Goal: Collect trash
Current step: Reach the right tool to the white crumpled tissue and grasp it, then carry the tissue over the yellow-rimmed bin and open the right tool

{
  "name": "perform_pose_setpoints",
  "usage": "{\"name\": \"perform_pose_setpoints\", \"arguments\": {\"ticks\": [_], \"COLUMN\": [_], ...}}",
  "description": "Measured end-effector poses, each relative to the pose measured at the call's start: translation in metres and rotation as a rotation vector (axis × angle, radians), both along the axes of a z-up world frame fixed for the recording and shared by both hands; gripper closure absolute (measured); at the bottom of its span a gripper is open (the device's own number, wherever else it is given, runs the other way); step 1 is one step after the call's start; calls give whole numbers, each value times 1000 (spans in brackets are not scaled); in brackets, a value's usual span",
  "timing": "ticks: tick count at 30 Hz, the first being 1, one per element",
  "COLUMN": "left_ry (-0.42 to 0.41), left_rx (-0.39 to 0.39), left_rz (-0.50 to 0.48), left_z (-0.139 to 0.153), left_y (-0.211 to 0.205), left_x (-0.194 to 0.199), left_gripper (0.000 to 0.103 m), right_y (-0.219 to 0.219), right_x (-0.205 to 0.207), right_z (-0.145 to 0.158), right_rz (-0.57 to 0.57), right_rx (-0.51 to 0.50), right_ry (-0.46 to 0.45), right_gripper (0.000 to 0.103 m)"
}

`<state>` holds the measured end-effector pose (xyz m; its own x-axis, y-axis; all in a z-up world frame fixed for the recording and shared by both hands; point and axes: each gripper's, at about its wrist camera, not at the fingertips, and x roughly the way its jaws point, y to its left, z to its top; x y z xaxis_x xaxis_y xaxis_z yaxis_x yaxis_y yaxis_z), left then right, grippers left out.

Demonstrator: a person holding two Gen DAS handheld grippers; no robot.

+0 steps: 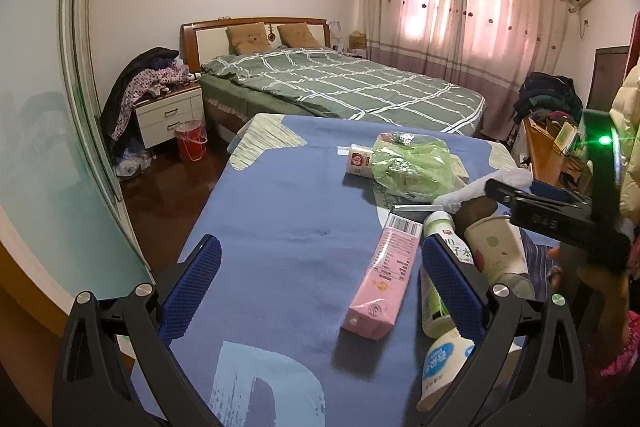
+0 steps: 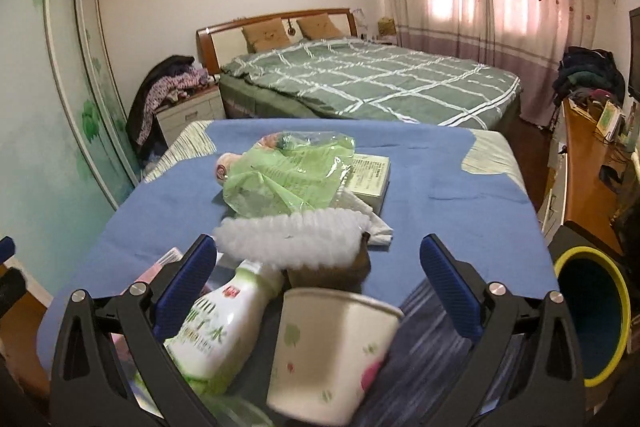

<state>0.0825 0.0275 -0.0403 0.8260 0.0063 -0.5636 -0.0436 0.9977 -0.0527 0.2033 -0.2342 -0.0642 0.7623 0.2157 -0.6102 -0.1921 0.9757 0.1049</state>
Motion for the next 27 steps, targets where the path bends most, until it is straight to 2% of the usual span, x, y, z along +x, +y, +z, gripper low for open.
{"name": "perform_pose_setpoints", "arguments": {"ticks": [3, 4, 7, 9, 11, 12, 14, 17, 22, 27], "left_ry": [5, 8, 20, 29, 34, 37, 38, 34, 25, 13], "left_rx": [-1, -3, -5, -7, -10, -10, -9, -8, -6, -12], "left_rz": [-2, -4, -8, -10, -12, -13, -16, -21, -36, -71], "left_z": [-4, -6, -10, -14, -16, -17, -19, -20, -19, -17], "left_y": [1, 1, 1, 1, 2, 2, 0, -2, -8, -18], "left_x": [6, 7, 13, 17, 20, 21, 23, 23, 19, 9], "left_gripper": [4, 4, 4, 4, 4, 4, 4, 4, 4, 4], "right_y": [1, 1, -1, -3, -2, -1, -2, -8, -23, -47], "right_x": [9, 12, 18, 19, 19, 19, 15, 7, -13, -43], "right_z": [-4, -4, -7, -8, -5, -3, 4, 15, 36, 55], "right_rz": [-1, 0, 11, 15, 19, 20, 23, 18, 9, -60], "right_rx": [4, 5, 25, 40, 35, 33, 41, 66, 115, 116], "right_ry": [7, 8, 30, 34, 15, 5, -18, -56, -107, -195], "right_gripper": [6, 9, 38, 46, 60, 65, 82, 86, 86, 86]}}
